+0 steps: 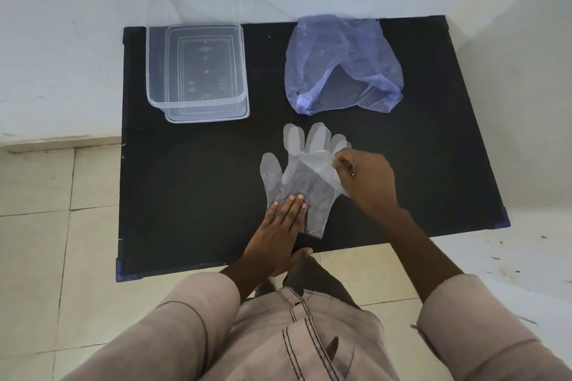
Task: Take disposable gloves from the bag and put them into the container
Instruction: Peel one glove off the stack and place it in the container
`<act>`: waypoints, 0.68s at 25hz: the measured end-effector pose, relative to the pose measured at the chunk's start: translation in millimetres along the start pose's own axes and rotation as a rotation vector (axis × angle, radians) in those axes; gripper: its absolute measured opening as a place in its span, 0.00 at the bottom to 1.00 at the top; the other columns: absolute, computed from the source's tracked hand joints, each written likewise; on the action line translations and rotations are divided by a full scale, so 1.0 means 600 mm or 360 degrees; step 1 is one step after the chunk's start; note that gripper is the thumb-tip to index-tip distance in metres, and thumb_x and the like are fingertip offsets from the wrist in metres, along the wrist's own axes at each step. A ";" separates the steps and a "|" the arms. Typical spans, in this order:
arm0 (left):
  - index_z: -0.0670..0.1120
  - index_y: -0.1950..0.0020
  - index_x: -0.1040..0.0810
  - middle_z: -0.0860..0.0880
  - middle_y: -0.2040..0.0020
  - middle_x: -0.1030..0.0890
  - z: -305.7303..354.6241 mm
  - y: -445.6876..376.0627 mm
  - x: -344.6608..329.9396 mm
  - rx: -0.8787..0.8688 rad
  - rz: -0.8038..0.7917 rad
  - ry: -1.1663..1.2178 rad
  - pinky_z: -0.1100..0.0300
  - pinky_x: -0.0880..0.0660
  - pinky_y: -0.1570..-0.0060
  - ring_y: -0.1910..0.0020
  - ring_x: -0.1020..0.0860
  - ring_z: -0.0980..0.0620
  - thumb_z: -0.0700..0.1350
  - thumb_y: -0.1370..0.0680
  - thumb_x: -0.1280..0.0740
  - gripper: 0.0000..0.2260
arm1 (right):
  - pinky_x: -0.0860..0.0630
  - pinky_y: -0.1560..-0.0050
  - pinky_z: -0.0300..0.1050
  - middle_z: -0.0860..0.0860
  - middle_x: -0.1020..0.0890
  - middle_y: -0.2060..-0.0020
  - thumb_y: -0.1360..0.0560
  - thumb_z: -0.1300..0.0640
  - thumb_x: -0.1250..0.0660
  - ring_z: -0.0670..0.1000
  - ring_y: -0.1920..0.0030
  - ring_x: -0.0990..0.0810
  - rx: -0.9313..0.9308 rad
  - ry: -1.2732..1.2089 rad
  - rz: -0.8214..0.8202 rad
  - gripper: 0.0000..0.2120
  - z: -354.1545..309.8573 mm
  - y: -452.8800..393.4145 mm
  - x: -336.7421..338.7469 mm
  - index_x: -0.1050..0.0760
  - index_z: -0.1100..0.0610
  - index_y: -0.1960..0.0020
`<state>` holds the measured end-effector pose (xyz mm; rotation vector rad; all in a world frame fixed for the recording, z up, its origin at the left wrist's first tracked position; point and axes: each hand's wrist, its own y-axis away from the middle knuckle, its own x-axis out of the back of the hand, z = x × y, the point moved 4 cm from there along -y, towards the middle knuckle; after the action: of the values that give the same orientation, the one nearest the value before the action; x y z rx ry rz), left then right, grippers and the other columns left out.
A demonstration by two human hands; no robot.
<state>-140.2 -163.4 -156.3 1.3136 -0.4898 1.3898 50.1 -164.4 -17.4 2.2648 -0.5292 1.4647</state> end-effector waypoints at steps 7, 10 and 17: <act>0.44 0.21 0.58 0.44 0.19 0.55 0.002 0.003 0.005 -0.0007 0.0027 0.0041 0.44 0.58 0.24 0.22 0.59 0.44 0.71 0.23 0.58 0.40 | 0.33 0.62 0.41 0.56 0.15 0.60 0.22 0.56 0.37 0.55 0.63 0.21 0.0070 0.0191 0.0139 0.09 0.000 -0.061 0.094 0.19 0.56 0.52; 0.44 0.21 0.59 0.44 0.19 0.55 0.002 0.002 0.005 -0.0002 0.0006 0.0037 0.43 0.57 0.25 0.22 0.60 0.44 0.71 0.24 0.58 0.41 | 0.28 0.61 0.42 0.58 0.15 0.61 0.21 0.55 0.38 0.56 0.64 0.19 0.0157 0.0265 0.0233 0.11 0.009 -0.083 0.120 0.19 0.58 0.51; 0.45 0.22 0.62 0.44 0.20 0.58 0.003 0.001 0.016 -0.0014 -0.0117 0.0004 0.44 0.61 0.25 0.22 0.62 0.43 0.71 0.25 0.58 0.41 | 0.23 0.50 0.52 0.63 0.16 0.54 0.21 0.55 0.37 0.62 0.56 0.18 0.0311 0.0279 0.0267 0.12 -0.002 -0.089 0.184 0.21 0.63 0.47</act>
<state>-137.6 -161.1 -147.4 1.3100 -0.4411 1.3272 118.7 -129.1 78.0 2.2515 -0.5541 1.8516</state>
